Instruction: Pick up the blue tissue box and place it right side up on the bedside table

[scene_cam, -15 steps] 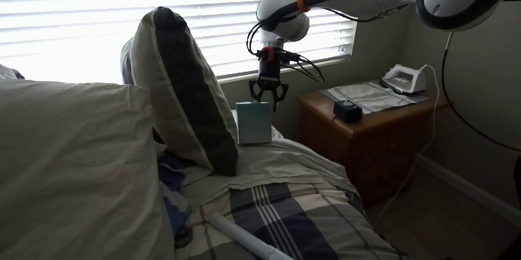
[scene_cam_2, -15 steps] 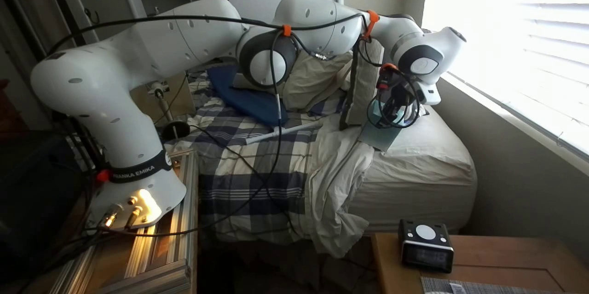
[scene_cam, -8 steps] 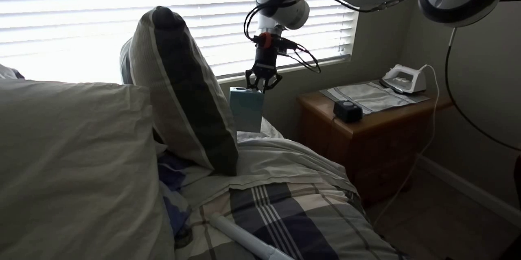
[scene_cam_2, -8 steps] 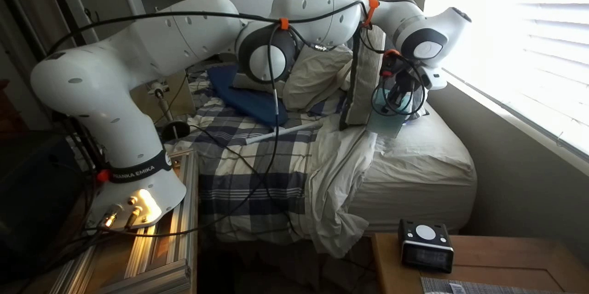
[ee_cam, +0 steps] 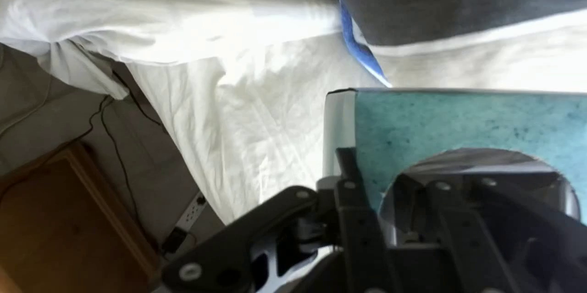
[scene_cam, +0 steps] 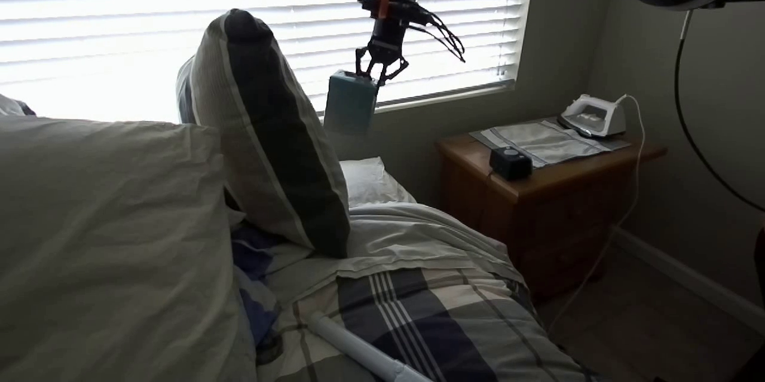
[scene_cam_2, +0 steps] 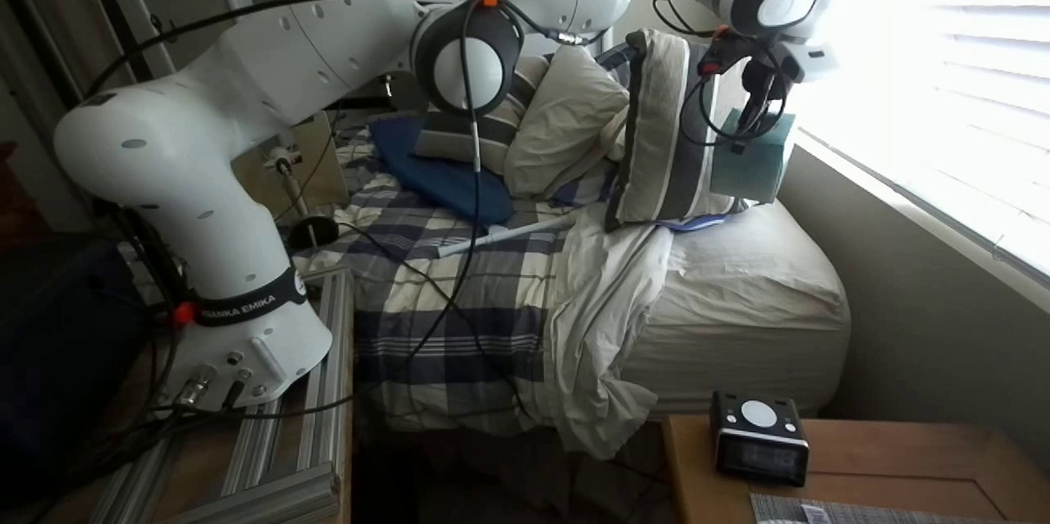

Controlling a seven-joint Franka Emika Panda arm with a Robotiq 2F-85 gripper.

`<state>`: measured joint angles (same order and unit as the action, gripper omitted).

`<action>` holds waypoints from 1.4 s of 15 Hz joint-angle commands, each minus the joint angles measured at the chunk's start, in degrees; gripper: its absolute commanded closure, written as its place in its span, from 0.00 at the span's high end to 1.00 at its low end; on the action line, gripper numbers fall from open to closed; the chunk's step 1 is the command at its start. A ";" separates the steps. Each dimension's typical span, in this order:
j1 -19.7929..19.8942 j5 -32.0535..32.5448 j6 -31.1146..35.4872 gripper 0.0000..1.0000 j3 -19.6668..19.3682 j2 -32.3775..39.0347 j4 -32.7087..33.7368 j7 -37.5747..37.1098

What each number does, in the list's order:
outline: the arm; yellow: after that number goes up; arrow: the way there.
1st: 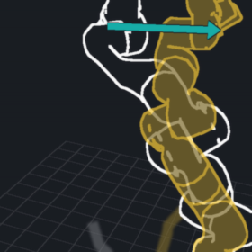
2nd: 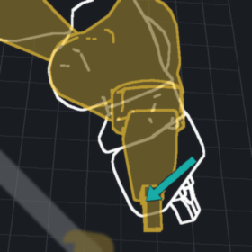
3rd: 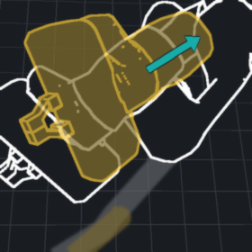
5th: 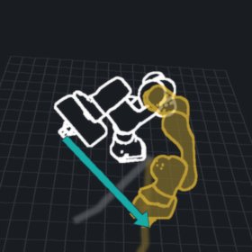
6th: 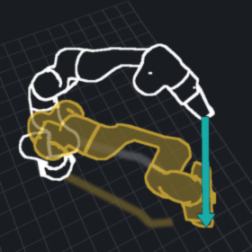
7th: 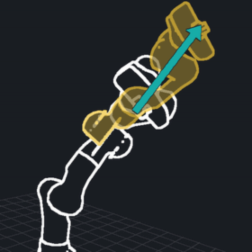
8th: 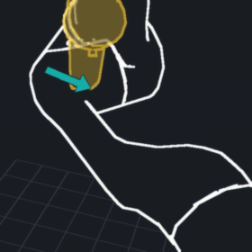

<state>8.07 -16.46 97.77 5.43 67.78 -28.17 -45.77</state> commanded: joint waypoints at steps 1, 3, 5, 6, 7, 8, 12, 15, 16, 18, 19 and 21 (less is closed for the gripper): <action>0.82 0.95 3.78 0.01 -3.25 -1.62 0.55 -7.40; 0.69 0.08 2.68 0.06 -2.67 -1.40 0.22 -5.94; 1.68 0.55 0.12 0.06 -2.35 1.11 5.77 -8.97; 1.86 0.53 0.12 0.06 -2.37 1.06 5.77 -9.35; 1.89 0.53 0.12 0.06 -2.37 1.06 5.76 -9.54; 1.85 0.53 0.12 0.06 -2.36 1.07 5.75 -9.65; 2.43 0.34 1.52 0.01 -2.65 1.64 6.28 -11.32; 4.73 3.29 10.16 0.01 -6.05 0.08 1.74 -13.21; 5.72 4.09 11.40 0.01 -7.13 0.17 1.71 -14.36; 7.91 5.78 13.25 0.01 -9.36 1.91 3.94 -16.42; 9.15 6.55 14.32 0.01 -10.41 2.10 3.66 -17.24; 11.23 8.11 15.63 0.01 -12.44 2.62 3.35 -20.15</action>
<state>17.03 -10.88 111.06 -4.80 68.84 -26.17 -61.12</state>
